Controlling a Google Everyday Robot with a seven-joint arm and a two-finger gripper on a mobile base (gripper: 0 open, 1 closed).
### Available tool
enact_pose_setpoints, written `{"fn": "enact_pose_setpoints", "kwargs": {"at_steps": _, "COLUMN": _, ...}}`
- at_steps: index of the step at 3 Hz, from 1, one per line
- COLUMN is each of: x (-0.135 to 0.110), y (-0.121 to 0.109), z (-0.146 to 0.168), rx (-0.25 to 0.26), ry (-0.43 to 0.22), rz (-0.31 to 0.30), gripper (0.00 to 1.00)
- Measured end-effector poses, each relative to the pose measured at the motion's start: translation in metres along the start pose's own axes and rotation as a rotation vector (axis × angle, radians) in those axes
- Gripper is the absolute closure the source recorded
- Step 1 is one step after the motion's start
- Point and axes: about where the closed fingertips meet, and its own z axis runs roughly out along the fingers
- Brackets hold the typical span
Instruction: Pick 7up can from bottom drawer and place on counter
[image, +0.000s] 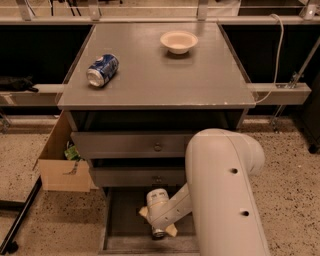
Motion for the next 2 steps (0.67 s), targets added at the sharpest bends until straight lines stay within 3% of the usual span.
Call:
{"fn": "enact_pose_setpoints", "kwargs": {"at_steps": 1, "x": 0.002, "y": 0.006, "z": 0.004, "rx": -0.006, "ry": -0.001, "rz": 0.002, "gripper": 0.00}}
{"fn": "enact_pose_setpoints", "kwargs": {"at_steps": 2, "x": 0.014, "y": 0.042, "z": 0.032, "rx": -0.058, "ry": -0.060, "rz": 0.059, "gripper": 0.00}}
